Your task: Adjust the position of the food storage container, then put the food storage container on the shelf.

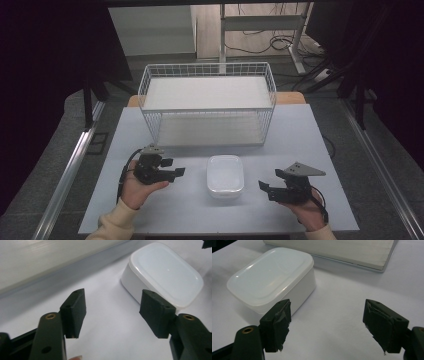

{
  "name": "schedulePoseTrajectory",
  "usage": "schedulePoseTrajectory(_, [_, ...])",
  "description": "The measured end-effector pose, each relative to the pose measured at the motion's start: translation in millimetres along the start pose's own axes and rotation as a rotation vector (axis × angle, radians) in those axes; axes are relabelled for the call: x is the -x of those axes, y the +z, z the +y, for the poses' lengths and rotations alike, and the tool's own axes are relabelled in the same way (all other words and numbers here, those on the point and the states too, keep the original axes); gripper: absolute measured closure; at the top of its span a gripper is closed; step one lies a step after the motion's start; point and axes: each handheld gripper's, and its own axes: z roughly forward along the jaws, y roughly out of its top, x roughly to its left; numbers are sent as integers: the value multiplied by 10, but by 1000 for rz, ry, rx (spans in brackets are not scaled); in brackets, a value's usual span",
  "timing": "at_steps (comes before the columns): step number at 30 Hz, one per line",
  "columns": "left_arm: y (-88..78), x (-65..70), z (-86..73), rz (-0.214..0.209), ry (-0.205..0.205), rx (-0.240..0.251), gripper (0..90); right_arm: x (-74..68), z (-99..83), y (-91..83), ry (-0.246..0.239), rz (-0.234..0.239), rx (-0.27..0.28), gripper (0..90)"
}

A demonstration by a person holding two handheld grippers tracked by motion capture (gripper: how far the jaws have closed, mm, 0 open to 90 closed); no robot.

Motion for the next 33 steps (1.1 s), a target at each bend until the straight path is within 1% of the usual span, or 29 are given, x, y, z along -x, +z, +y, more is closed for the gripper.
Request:
schedulePoseTrajectory(1, [-25, 4, -22, -4, -9, -1, 346, 1, -4, -2, 3, -4, -2, 227])
schedulePoseTrajectory(4, [-49, 3, -50, -7, -33, -5, 318, 14, -3, -9, 11, 3, -1, 232])
schedulePoseTrajectory(5, [-55, -2, -63, -15, -47, -5, 311, 15, -3, -11, 12, 6, -2, 233])
schedulePoseTrajectory(9, [-68, -21, -89, -17, -61, -10, 296, 15, 0, -15, 11, 10, -5, 237])
schedulePoseTrajectory(12, [-113, -52, -96, -14, -77, 3, 289, 25, -2, -6, 17, 17, -8, 239])
schedulePoseTrajectory(19, [-138, -73, -110, -13, -92, 11, 271, 46, 1, -11, 42, 29, -3, 241])
schedulePoseTrajectory(22, [-142, -44, -95, -16, -100, 22, 258, 45, 13, -20, 42, 28, 2, 240])
schedulePoseTrajectory(28, [-118, -12, -57, -21, -105, 22, 233, 51, 27, -32, 31, 29, 14, 240])
schedulePoseTrajectory(33, [-114, 5, -46, -28, -110, 27, 224, 66, 39, -55, 40, 36, 28, 239])
